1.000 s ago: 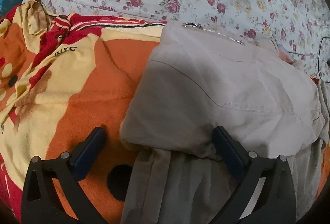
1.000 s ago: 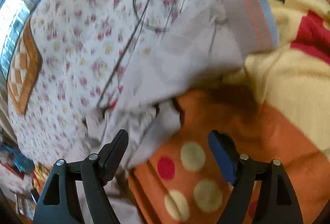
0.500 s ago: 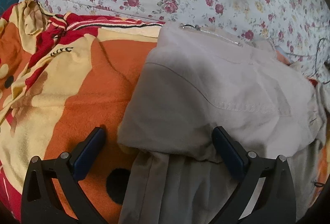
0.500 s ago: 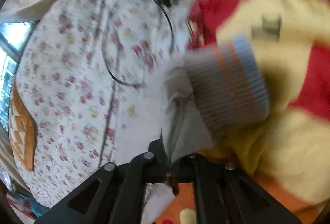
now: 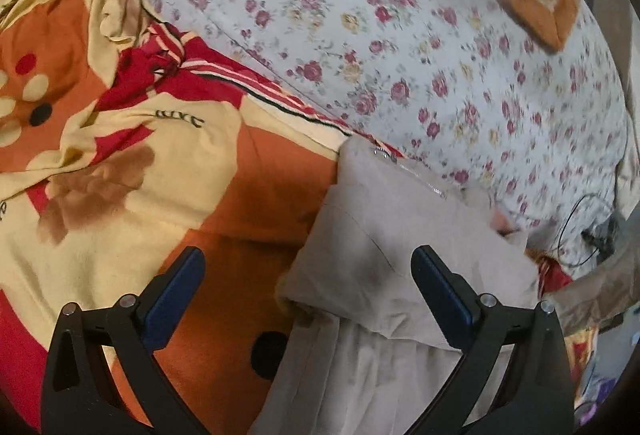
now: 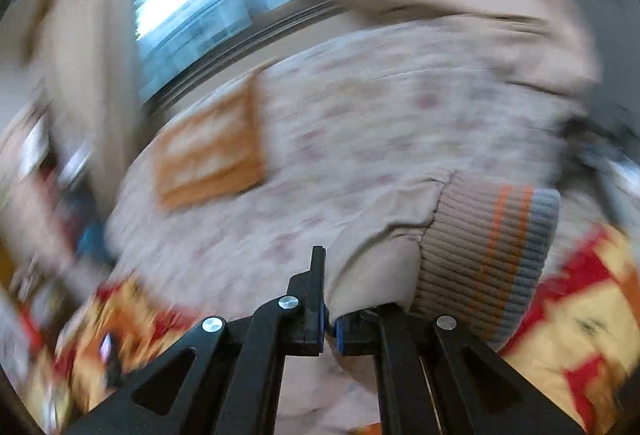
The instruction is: Fold large clothes
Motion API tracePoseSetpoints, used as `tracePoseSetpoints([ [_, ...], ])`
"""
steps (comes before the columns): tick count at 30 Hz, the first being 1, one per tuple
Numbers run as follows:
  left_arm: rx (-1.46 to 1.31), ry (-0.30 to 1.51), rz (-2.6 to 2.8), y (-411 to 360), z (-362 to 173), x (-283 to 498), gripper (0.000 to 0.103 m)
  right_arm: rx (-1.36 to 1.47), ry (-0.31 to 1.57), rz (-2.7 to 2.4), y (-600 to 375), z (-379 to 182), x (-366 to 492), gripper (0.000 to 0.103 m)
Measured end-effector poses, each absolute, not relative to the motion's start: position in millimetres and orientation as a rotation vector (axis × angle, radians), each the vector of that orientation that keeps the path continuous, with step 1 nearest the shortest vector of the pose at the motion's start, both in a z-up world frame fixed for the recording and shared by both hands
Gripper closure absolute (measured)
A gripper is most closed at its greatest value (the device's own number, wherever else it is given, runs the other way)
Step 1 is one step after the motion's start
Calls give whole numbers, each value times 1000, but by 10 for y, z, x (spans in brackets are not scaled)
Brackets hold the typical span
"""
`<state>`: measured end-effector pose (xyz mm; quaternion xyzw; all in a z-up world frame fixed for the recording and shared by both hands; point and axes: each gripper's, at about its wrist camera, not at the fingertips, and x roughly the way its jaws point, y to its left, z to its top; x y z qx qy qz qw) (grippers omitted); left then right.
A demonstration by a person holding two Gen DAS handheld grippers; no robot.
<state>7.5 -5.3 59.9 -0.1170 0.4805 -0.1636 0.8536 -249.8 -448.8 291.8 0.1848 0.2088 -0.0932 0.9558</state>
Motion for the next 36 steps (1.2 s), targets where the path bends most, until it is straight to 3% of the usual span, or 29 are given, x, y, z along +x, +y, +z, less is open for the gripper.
tracePoseSetpoints([
  [4, -272, 979, -339, 51, 677, 89, 0, 321, 582, 8, -3714, 2656, -1672, 100],
  [7, -323, 988, -356, 82, 670, 140, 0, 323, 699, 107, -3118, 2141, -1136, 99],
  [9, -340, 1000, -382, 75, 656, 166, 0, 341, 774, 149, -2772, 1672, -829, 88],
  [11, -349, 1009, -413, 37, 649, 178, 0, 361, 929, 204, -2496, 1196, -585, 47],
  [13, -354, 1008, -444, -1, 667, 161, 0, 373, 1036, 217, -2377, 935, -563, 46],
  [15, -352, 1002, -484, -61, 697, 132, 0, 328, 1010, 213, -2398, 928, -768, 46],
  [20, -323, 996, -541, -226, 711, 30, 0, 240, 915, 63, -2924, 1196, -1543, 27],
  [26, -362, 1017, -493, -153, 650, 66, 0, 426, 875, 61, -3322, 1170, -1633, 26],
  [33, -453, 970, -444, 172, 752, 243, 0, 751, 930, 51, -3081, 703, -758, 26],
  [36, -470, 948, -440, 242, 782, 280, 0, 779, 848, 281, -2715, 928, -569, 27],
])
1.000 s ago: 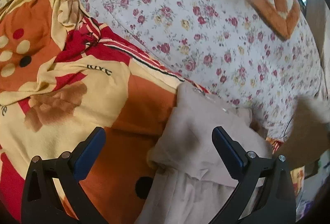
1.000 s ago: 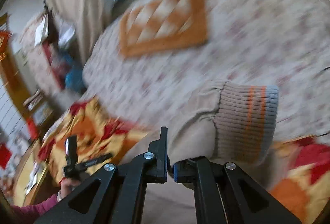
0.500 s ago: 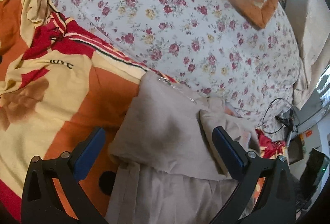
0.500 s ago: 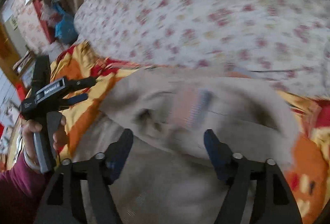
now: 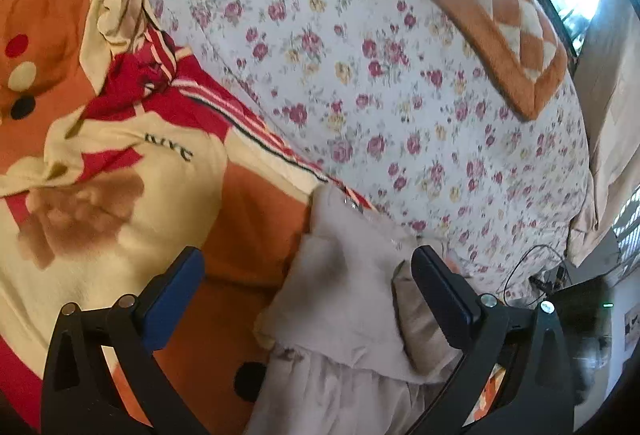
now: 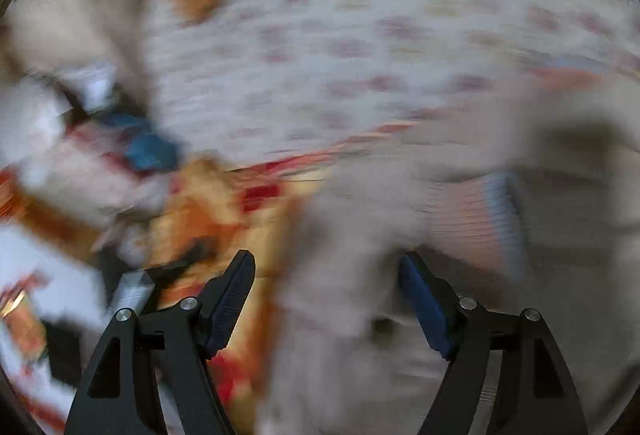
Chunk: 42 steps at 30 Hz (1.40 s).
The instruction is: Fold large clothes
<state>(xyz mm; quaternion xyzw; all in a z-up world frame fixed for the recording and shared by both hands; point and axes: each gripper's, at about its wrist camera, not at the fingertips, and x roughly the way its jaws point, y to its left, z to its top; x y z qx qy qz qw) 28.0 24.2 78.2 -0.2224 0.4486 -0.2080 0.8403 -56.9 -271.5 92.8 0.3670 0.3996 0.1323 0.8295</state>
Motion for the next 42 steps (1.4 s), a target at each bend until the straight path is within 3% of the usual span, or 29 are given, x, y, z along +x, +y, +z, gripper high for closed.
tracePoseSetpoints([
  [4, -495, 960, -467, 242, 787, 283, 0, 668, 744, 301, -2653, 1324, -688, 27],
  [10, -439, 1005, -617, -66, 799, 73, 0, 416, 790, 2, -3211, 1344, -1507, 26],
  [16, -104, 999, -712, -759, 710, -401, 0, 484, 881, -246, -3953, 983, -2461, 24],
  [22, 70, 980, -636, -1256, 573, -455, 0, 447, 917, -307, -4081, 774, -2662, 24],
  [24, -34, 1009, -638, -1182, 564, -294, 10, 426, 923, -281, -4006, 734, -2552, 24],
  [26, -139, 1048, -659, -1097, 561, -151, 41, 409, 914, -278, -3963, 699, -2411, 26],
  [27, -159, 1064, -666, -1069, 562, -89, 51, 412, 908, -280, -3966, 681, -2343, 28],
  [28, -162, 1067, -671, -1054, 569, -47, 76, 420, 902, -280, -3977, 660, -2263, 40],
  [29, -164, 1058, -671, -1025, 585, -18, 93, 413, 898, -294, -3995, 644, -2181, 84],
  [30, -175, 1041, -650, -966, 608, 16, 95, 382, 902, -326, -4008, 638, -2115, 98],
  [37, -268, 1073, -565, -691, 577, 144, 94, 241, 868, -394, -3873, 861, -2540, 100],
  [39, -254, 1090, -534, -678, 538, 144, 83, 221, 982, -379, -3813, 596, -2608, 100],
  [41, -263, 1109, -529, -628, 521, 126, 51, 203, 1039, -371, -3778, 441, -2695, 100],
  [42, -285, 1107, -533, -573, 527, 101, 45, 230, 1026, -363, -3798, 476, -2749, 100],
])
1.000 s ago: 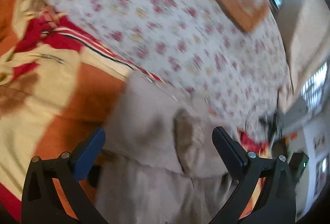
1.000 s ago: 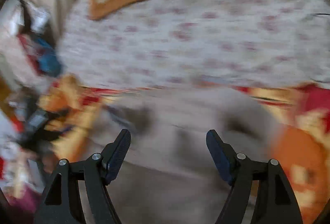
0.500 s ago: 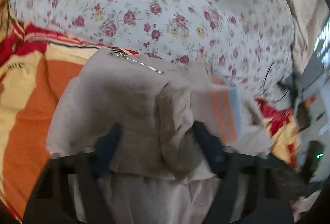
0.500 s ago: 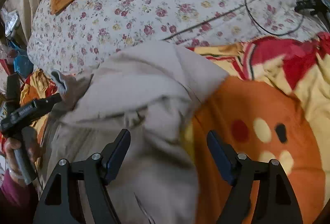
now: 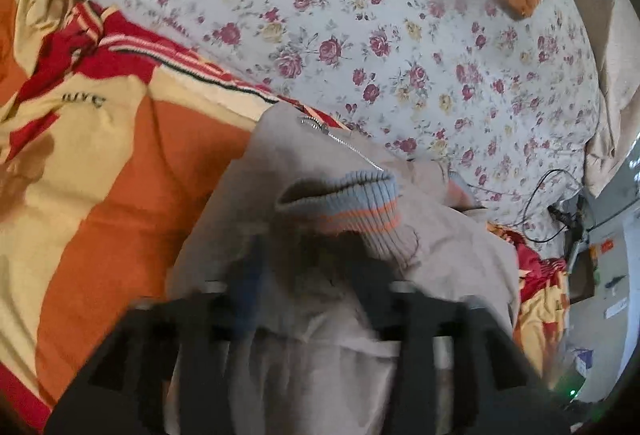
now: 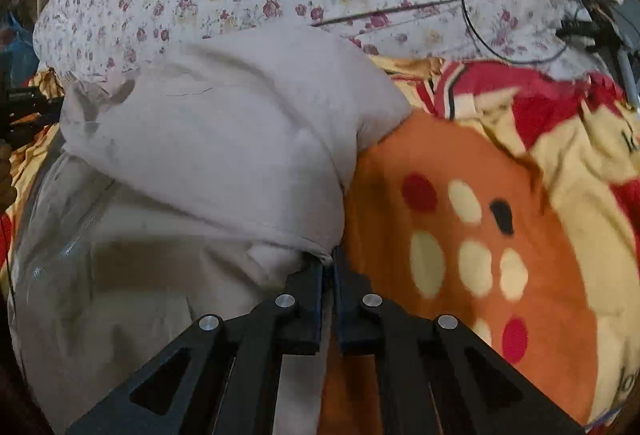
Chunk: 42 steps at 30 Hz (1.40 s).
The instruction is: Fold large clothes
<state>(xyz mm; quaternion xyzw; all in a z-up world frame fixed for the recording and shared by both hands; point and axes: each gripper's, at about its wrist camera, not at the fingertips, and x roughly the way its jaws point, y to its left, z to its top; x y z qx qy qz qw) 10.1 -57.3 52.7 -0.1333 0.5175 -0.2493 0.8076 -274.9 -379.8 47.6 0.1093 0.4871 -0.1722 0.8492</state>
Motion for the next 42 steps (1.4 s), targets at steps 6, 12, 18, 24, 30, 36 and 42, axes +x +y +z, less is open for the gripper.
tracePoseSetpoints([
  [6, -439, 1033, -541, -351, 629, 73, 17, 570, 797, -352, -4276, 952, -2968, 23],
  [12, -348, 1010, -572, -646, 604, 58, 11, 732, 801, -371, -4695, 697, -2460, 20],
  [18, -262, 1079, -601, -894, 297, 147, 36, 868, 857, -321, -4870, 162, -2089, 45],
  [24, -221, 1055, -600, -854, 339, 143, 66, 425, 731, -364, -4506, 720, -2008, 98],
  [30, -7, 1067, -586, -1133, 247, -98, 60, 358, 959, -506, -4643, 178, -1753, 86],
  [36, -122, 972, -532, -835, 578, -134, 26, 558, 847, -532, -4698, 662, -2381, 63],
  [42, -83, 1014, -446, -815, 399, 16, 20, 372, 875, -348, -4026, 796, -2342, 67],
])
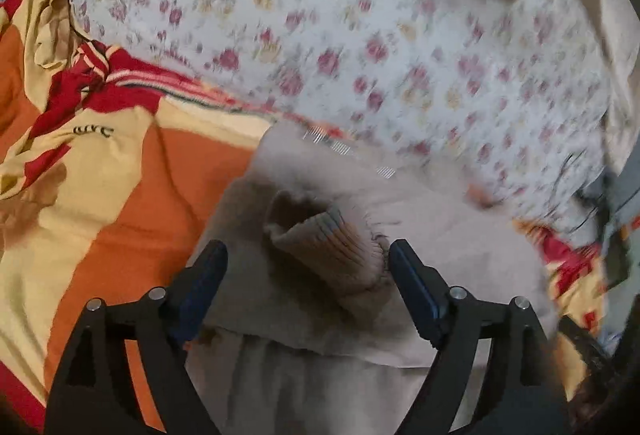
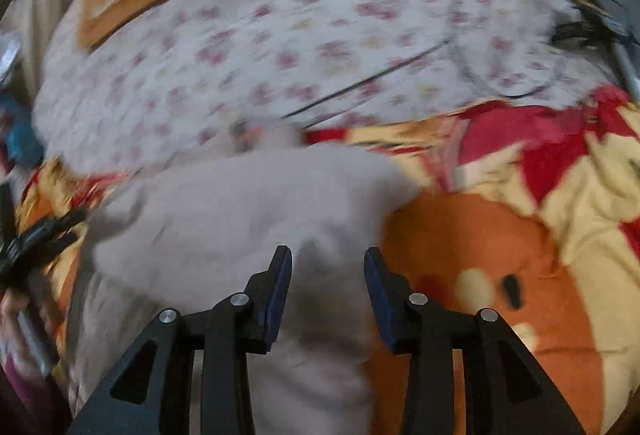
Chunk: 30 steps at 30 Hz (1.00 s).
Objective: Fold large clothes
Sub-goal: 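Open the left gripper and smooth the folded sleeve onto the jacket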
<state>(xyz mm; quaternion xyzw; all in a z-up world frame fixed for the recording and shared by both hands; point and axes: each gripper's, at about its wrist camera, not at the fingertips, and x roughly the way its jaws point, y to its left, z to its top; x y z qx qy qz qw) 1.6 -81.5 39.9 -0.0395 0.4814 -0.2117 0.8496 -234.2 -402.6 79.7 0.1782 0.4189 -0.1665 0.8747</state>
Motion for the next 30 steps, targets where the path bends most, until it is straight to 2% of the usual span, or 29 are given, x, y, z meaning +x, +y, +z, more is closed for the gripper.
tracePoseSetpoints([
  [3, -20, 1057, -382, -856, 229, 61, 20, 264, 985, -409, -3926, 540, -2238, 69],
  [4, -9, 1057, -385, -845, 219, 53, 19, 230, 1052, -455, -3955, 378, -2220, 66],
  [6, 20, 1040, -383, -842, 260, 21, 19, 281, 1061, -447, -4039, 252, -2284, 61],
  [10, -6, 1035, -391, -808, 309, -2, 19, 349, 1013, -467, -4096, 469, -2490, 55],
  [15, -9, 1025, -388, -810, 308, -10, 19, 307, 907, -418, -3892, 770, -2524, 55],
  [18, -3, 1014, -388, -803, 337, -54, 19, 286, 984, -416, -3875, 545, -2329, 55],
  [21, 1, 1005, -395, -776, 383, -96, 19, 343, 1085, -441, -3996, 215, -2257, 51],
  [30, 50, 959, -401, -719, 490, -302, 19, 341, 1046, -408, -3855, 660, -2615, 46],
])
